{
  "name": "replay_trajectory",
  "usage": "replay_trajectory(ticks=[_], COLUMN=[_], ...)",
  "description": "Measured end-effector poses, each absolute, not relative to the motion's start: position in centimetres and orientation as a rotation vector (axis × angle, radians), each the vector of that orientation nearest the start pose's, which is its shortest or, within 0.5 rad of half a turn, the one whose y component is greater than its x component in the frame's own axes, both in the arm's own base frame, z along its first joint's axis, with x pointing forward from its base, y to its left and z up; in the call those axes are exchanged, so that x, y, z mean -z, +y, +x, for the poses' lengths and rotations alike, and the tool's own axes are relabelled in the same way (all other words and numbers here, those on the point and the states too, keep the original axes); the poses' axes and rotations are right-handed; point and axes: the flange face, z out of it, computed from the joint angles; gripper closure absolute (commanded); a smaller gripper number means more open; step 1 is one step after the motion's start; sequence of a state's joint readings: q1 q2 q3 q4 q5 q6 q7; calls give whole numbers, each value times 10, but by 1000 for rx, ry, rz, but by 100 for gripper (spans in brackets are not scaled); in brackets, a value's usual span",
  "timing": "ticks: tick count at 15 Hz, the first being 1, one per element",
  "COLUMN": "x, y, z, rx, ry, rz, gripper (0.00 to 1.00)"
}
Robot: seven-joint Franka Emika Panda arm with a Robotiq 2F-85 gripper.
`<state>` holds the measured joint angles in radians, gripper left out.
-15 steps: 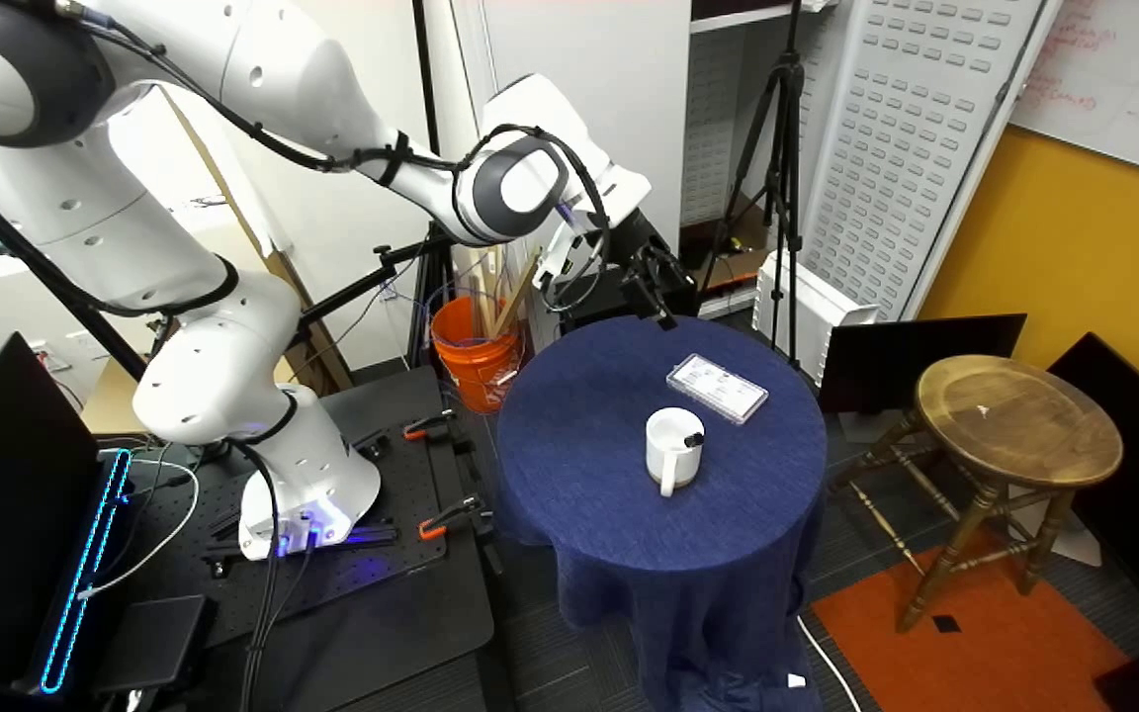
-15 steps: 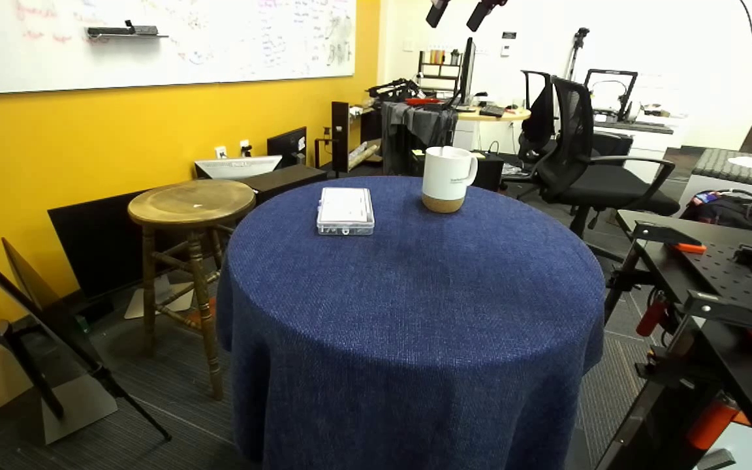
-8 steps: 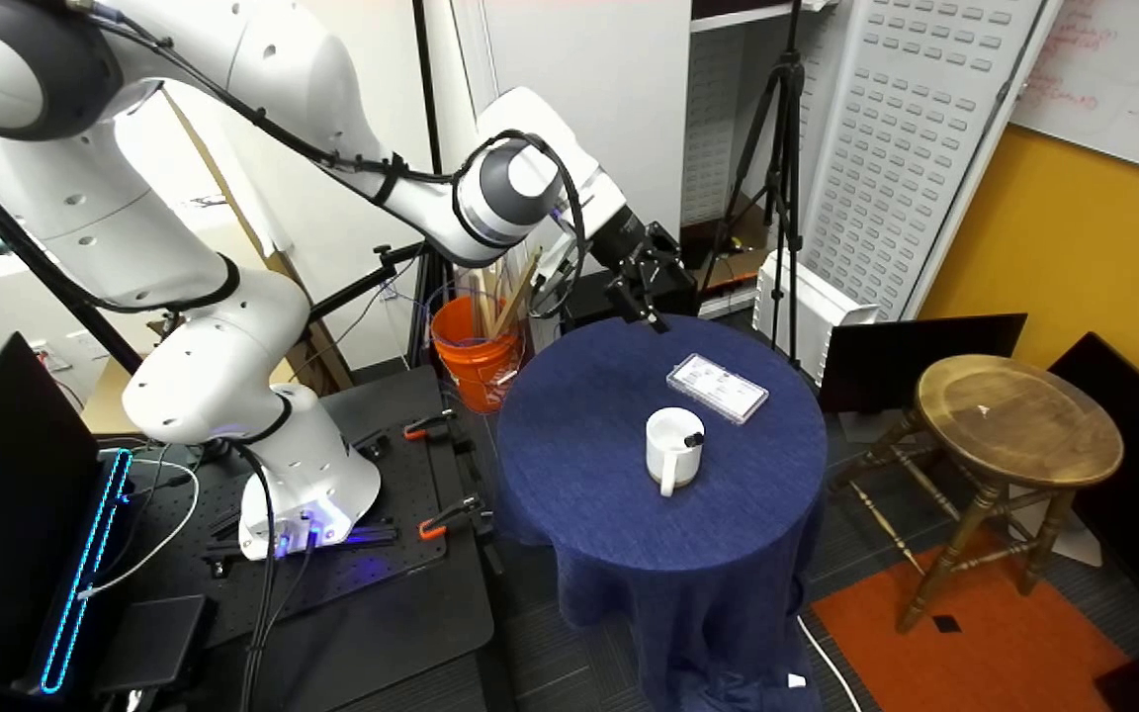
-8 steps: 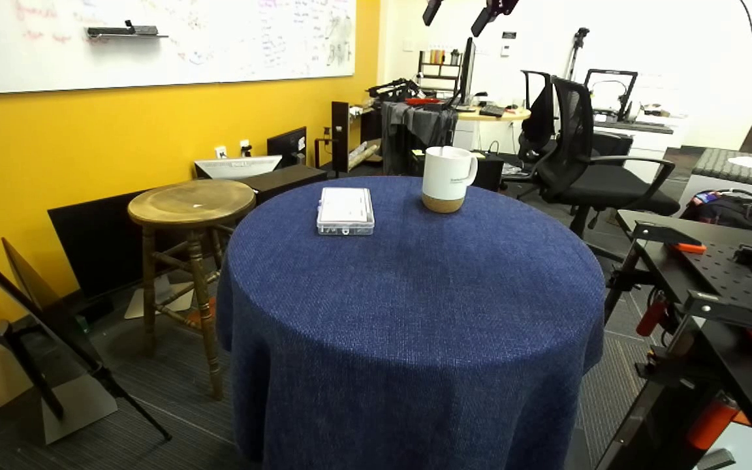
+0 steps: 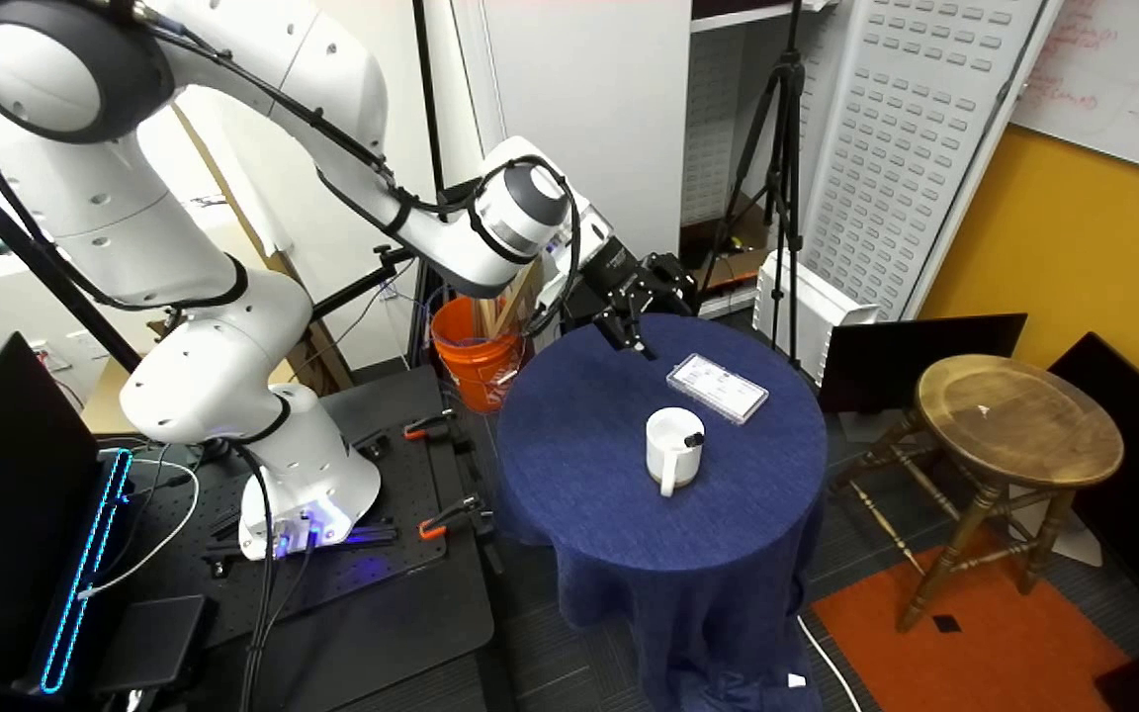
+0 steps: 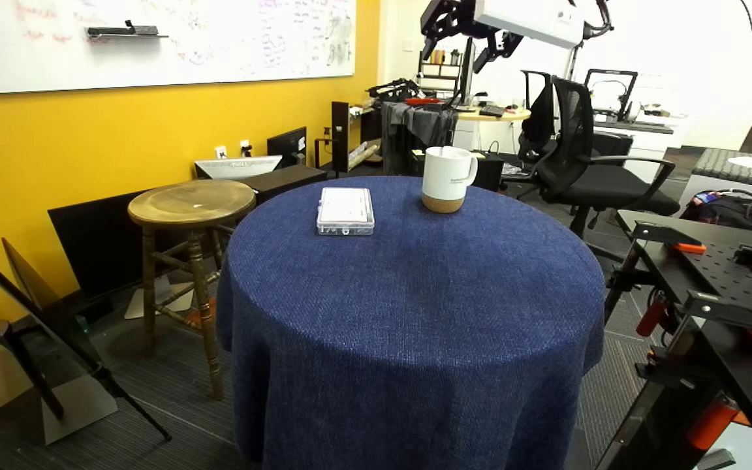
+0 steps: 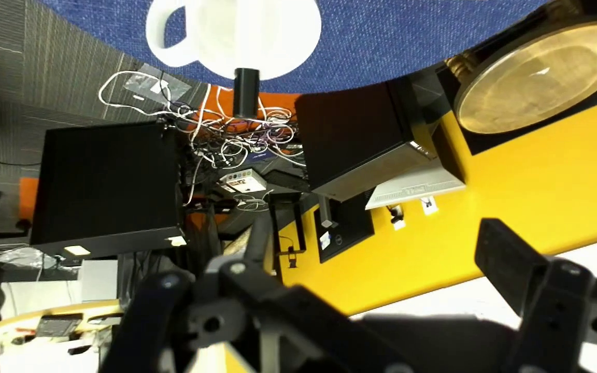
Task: Move marker from the mug to the table
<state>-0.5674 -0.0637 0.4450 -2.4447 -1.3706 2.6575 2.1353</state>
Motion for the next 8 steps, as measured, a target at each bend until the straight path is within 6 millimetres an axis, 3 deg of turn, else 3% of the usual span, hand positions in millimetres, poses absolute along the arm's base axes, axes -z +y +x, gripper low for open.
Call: replay_trajectory(ticks=[8], x=[-266], y=[-49], z=[510], rx=[1348], ry=[1667], rz=[-2613], gripper=[0])
